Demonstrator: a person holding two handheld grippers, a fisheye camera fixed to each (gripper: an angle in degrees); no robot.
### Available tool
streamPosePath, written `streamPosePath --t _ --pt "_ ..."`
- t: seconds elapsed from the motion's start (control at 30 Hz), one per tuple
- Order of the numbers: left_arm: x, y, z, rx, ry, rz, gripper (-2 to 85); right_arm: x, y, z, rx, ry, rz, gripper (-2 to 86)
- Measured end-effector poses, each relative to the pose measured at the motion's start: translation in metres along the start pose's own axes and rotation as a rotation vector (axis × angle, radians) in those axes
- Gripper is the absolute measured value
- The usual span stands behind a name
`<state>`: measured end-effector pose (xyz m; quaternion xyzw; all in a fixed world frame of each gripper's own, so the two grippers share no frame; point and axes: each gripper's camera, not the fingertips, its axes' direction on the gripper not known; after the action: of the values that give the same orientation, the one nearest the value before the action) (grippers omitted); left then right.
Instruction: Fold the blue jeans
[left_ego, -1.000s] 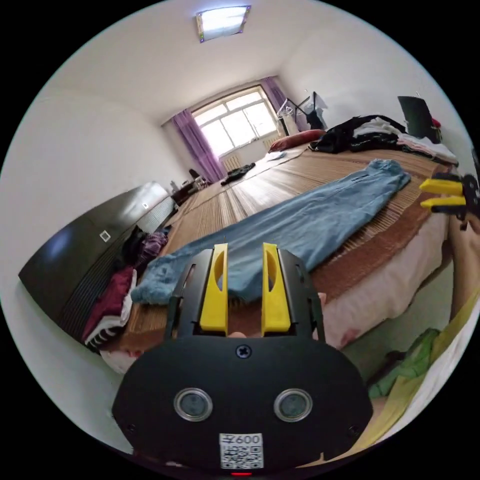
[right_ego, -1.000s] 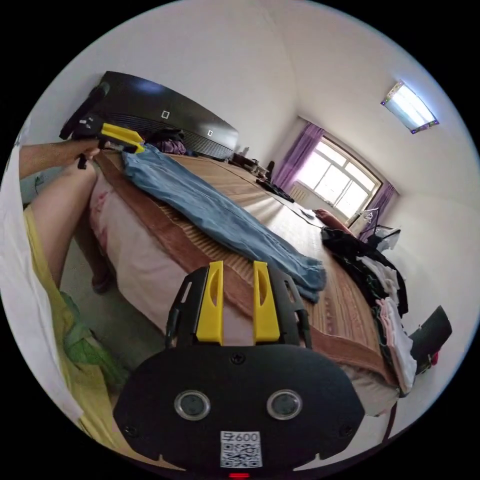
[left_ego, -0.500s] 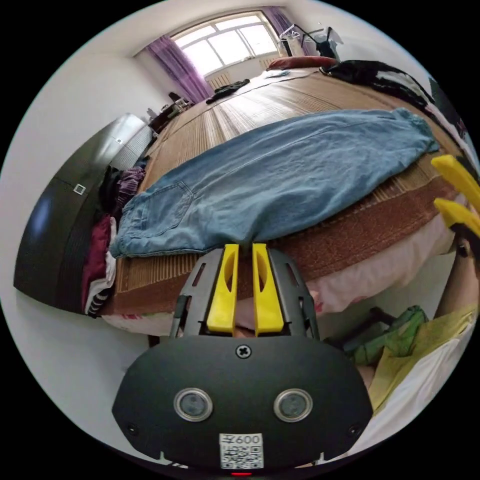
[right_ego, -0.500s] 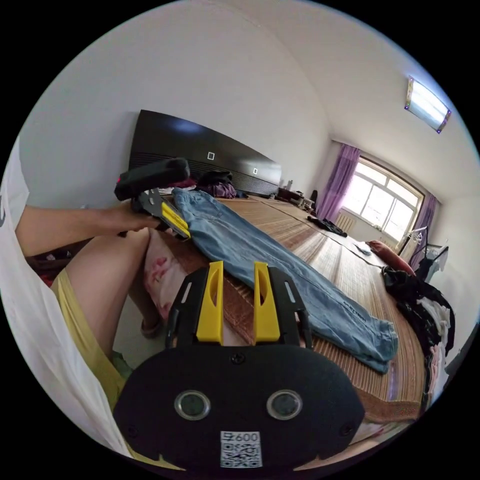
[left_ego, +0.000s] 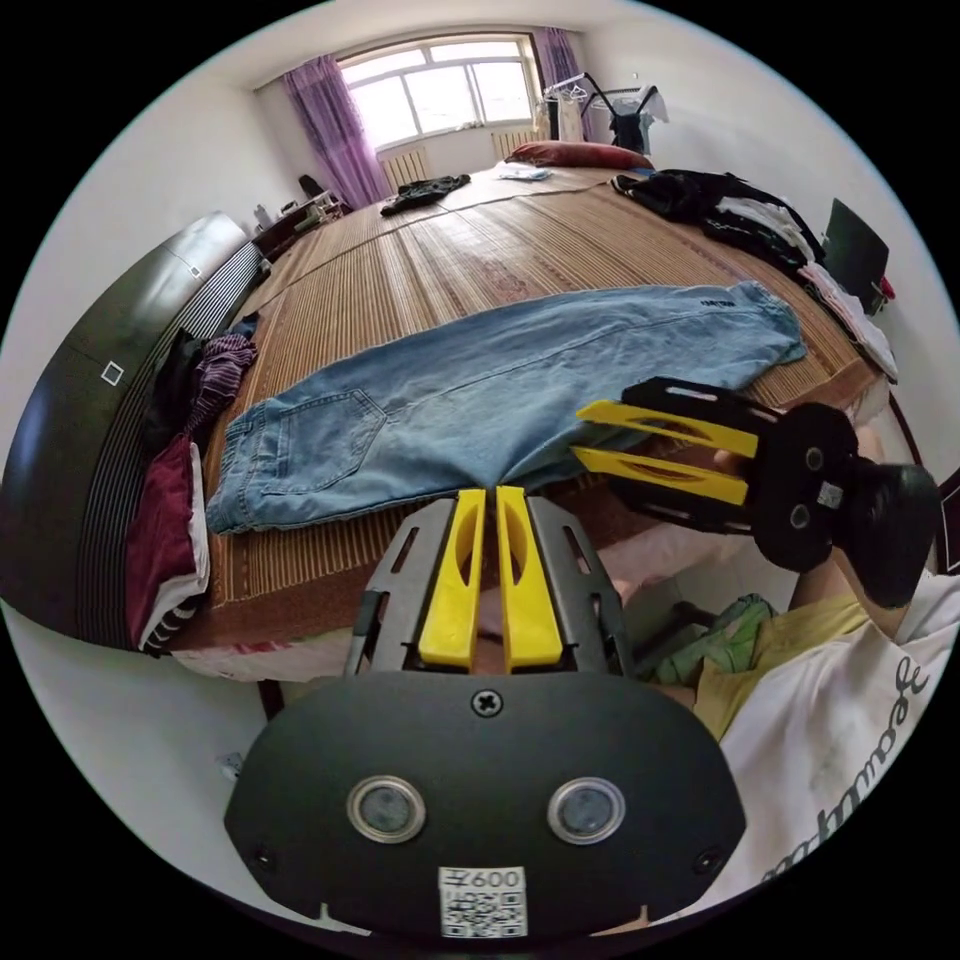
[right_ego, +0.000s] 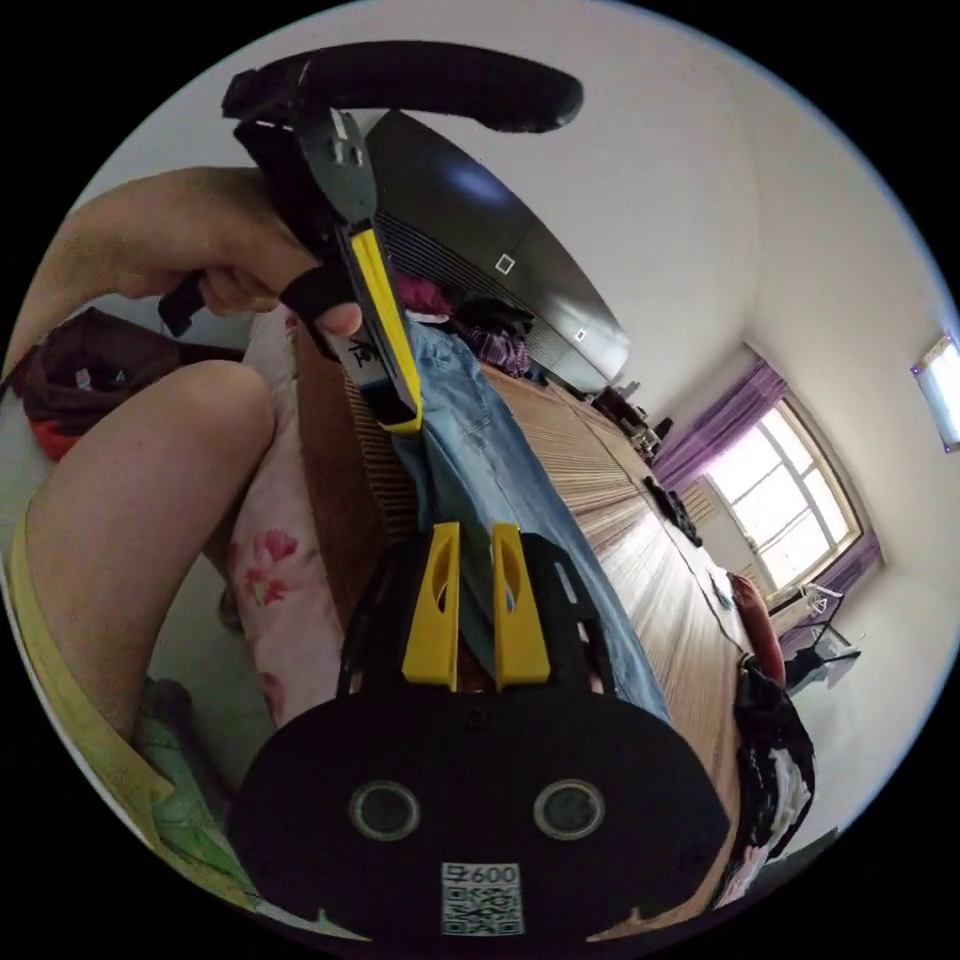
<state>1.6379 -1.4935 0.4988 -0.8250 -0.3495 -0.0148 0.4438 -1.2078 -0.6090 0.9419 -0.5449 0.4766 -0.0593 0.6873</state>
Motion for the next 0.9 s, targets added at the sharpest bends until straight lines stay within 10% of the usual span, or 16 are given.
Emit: streamPosePath --t 0.53,0.9 --pt "0.015 0.102 0.034 0.269 -0.171 -0.249 8.6 -0.018 0.074 0.012 0.066 -0.11 0.207 -0.8" --pt "0.016 0.127 0.079 0.143 -0.271 -0.127 3.3 0.014 0.11 0.012 0.128 -0.235 0.343 -0.9"
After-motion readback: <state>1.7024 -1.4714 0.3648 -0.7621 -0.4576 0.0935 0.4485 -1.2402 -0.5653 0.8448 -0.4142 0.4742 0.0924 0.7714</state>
